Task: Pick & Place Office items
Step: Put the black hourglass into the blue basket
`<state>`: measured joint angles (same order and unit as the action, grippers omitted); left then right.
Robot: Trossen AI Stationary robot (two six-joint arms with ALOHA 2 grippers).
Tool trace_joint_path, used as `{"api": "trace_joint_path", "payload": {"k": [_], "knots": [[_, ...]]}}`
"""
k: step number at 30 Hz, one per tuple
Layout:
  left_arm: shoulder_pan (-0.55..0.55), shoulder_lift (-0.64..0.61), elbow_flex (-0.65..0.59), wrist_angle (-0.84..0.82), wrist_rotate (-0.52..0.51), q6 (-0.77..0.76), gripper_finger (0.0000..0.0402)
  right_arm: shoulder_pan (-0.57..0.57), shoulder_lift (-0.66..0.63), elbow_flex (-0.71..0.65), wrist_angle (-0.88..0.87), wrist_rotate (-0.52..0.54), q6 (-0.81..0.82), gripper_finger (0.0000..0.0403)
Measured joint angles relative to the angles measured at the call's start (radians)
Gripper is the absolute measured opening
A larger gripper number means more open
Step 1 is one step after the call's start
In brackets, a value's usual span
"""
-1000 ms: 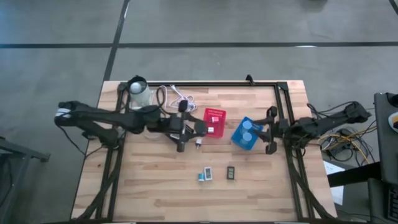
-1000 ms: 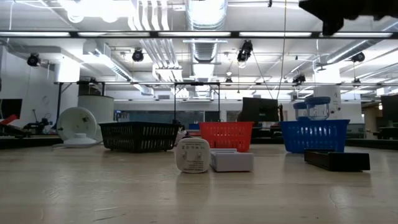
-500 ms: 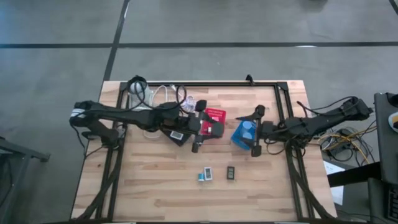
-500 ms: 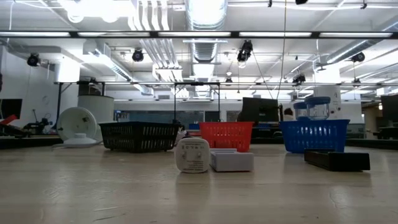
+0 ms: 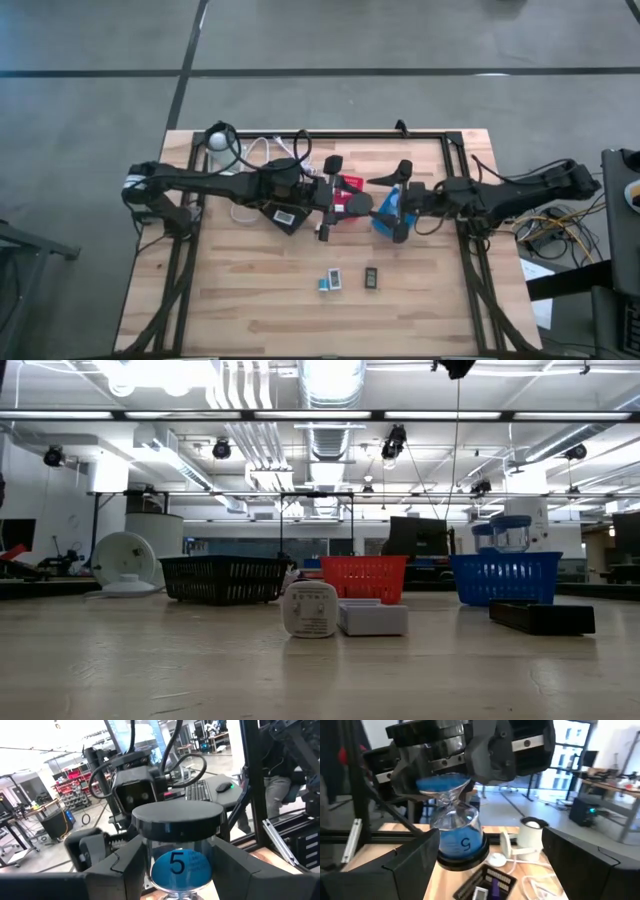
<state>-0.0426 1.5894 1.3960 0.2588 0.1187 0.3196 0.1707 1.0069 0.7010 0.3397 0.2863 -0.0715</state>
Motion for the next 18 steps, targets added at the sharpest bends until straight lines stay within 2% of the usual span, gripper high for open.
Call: {"api": "trace_joint_path", "payload": {"k": [4, 13, 18], "knots": [[0.01, 0.0, 0.0, 0.003, 0.004, -0.004, 0.0188, -0.019, 0.031, 0.0, 0.026, -0.055, 0.009, 0.0347], [0.039, 0.0, -0.003, -0.015, 0.015, -0.025, 0.0188, -0.028, 0.082, -0.001, 0.155, -0.062, -0.018, 0.0347], [0.052, 0.0, -0.003, -0.014, 0.034, -0.041, 0.0188, -0.054, 0.11, -0.001, 0.176, -0.121, 0.001, 0.0349]]}}
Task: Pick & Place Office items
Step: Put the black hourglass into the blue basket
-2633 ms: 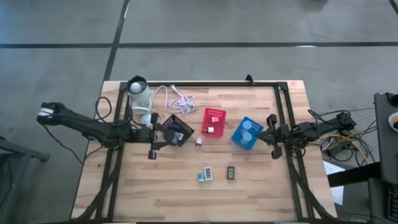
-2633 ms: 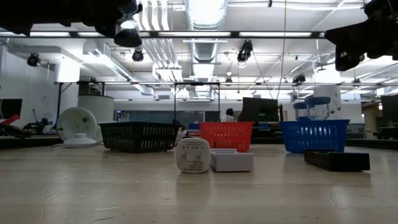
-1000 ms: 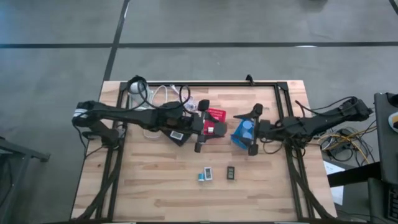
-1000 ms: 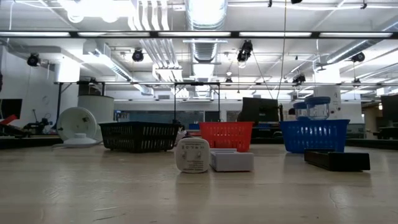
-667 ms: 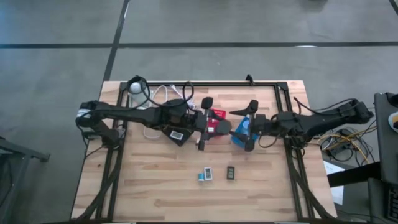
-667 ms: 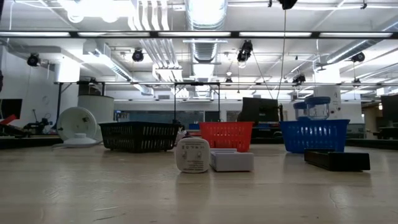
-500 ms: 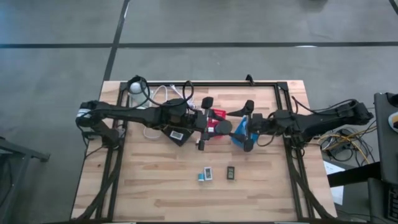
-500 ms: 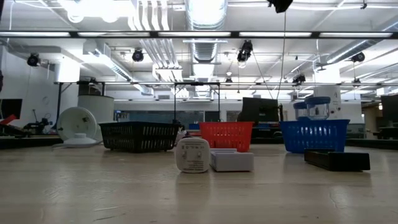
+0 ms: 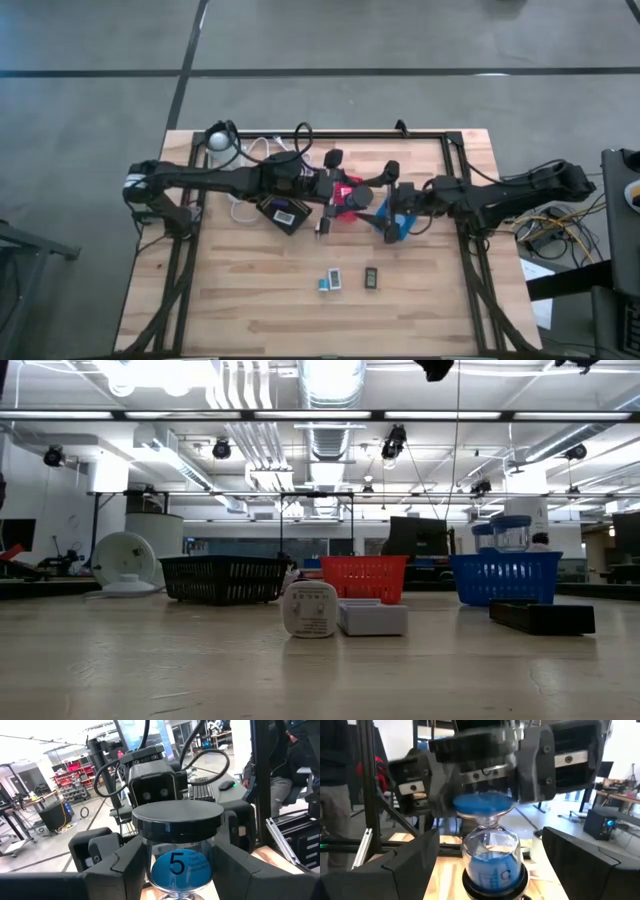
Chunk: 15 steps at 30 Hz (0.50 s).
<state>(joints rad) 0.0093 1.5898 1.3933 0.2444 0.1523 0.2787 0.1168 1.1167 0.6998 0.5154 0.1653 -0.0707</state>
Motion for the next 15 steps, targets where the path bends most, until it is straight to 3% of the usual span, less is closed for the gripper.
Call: {"api": "trace_joint_path", "payload": {"k": [9, 15], "knots": [[0.002, 0.0, 0.001, 0.005, 0.023, -0.013, 0.0188, -0.036, 0.072, 0.017, 0.065, -0.047, 0.017, 0.0336], [0.002, 0.0, 0.001, -0.002, 0.026, -0.014, 0.0188, -0.037, 0.134, 0.064, 0.058, -0.047, -0.003, 0.0301]]}}
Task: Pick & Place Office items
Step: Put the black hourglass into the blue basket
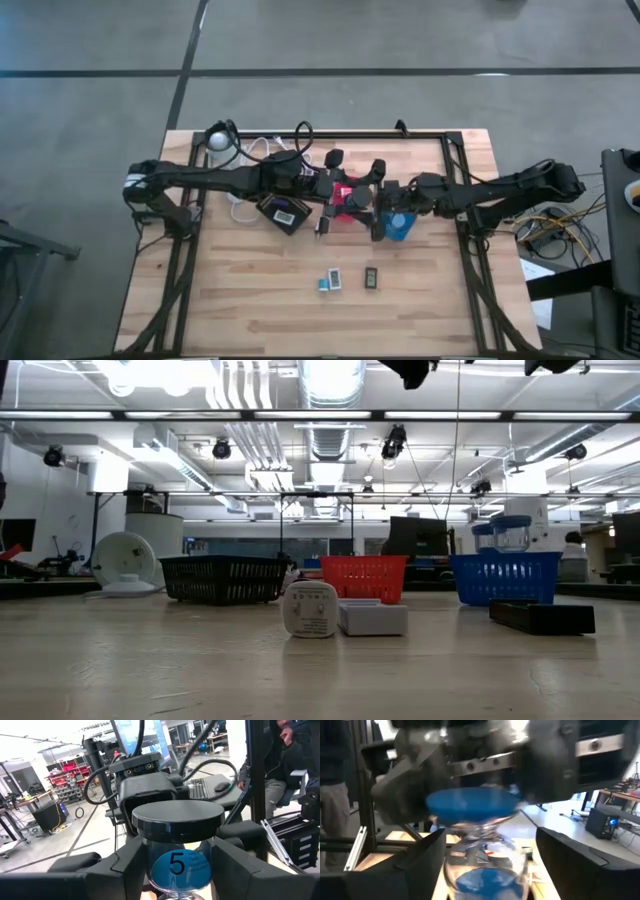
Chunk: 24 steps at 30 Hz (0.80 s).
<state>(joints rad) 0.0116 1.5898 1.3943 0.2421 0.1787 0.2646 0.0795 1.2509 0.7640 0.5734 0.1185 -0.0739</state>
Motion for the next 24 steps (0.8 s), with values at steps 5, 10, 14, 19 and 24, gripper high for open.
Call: {"api": "trace_joint_path", "payload": {"k": [5, 10, 14, 19, 24], "knots": [[0.0, 0.0, 0.0, -0.015, 0.007, -0.005, 0.0188, 0.0, 0.016, 0.017, -0.02, 0.0, -0.009, 0.0246], [0.0, 0.0, 0.0, -0.02, 0.004, -0.011, 0.0188, 0.0, -0.001, 0.017, -0.055, -0.016, -0.018, 0.0183], [0.002, 0.0, 0.0, -0.021, -0.001, -0.026, 0.0188, 0.0, -0.012, 0.017, -0.071, -0.034, -0.035, 0.0162], [0.002, 0.0, 0.0, -0.023, -0.001, -0.023, 0.0188, 0.0, -0.017, 0.017, -0.085, -0.034, -0.031, 0.0162], [0.002, 0.0, 0.0, -0.024, 0.0, -0.029, 0.0189, 0.0, -0.018, 0.017, -0.089, -0.036, -0.019, 0.0169]]}}
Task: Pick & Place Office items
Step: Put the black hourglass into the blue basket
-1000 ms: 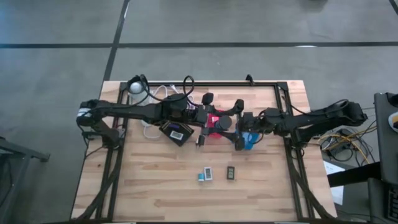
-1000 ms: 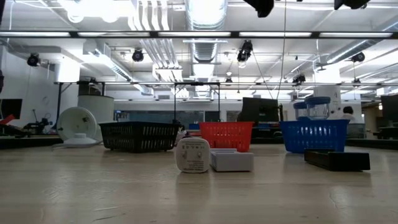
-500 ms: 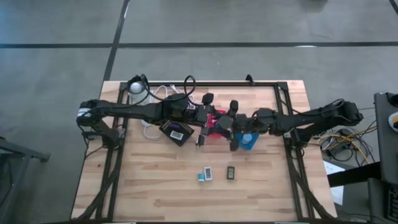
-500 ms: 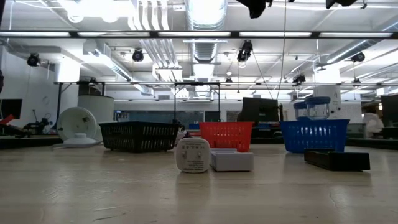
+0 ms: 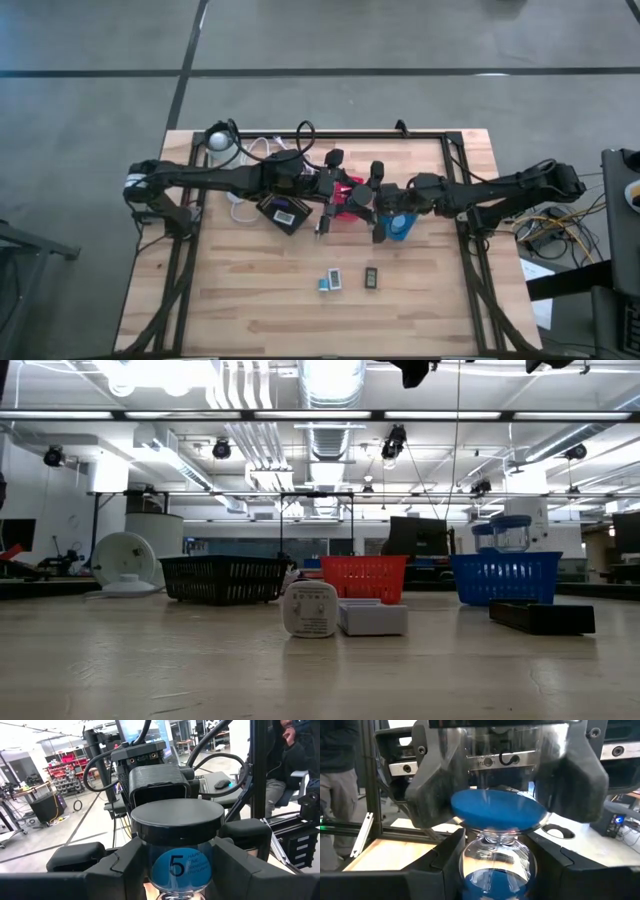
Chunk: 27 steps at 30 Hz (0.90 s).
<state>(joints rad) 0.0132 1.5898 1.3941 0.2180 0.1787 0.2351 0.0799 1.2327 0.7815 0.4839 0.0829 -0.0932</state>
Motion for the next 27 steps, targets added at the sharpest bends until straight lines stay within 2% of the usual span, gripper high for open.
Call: {"api": "trace_joint_path", "payload": {"k": [12, 17, 27], "knots": [[0.0, -0.027, 0.0, -0.023, 0.014, -0.043, 0.0221, 0.0, -0.003, 0.0, 0.001, -0.011, 0.012, 0.0167], [-0.001, -0.081, -0.001, -0.1, 0.012, -0.047, 0.0236, 0.0, -0.013, 0.0, -0.011, -0.008, 0.011, 0.0165], [-0.011, -0.33, -0.002, -0.51, 0.006, -0.085, 0.0238, 0.002, -0.082, 0.0, -0.099, -0.005, 0.034, 0.0166]]}}
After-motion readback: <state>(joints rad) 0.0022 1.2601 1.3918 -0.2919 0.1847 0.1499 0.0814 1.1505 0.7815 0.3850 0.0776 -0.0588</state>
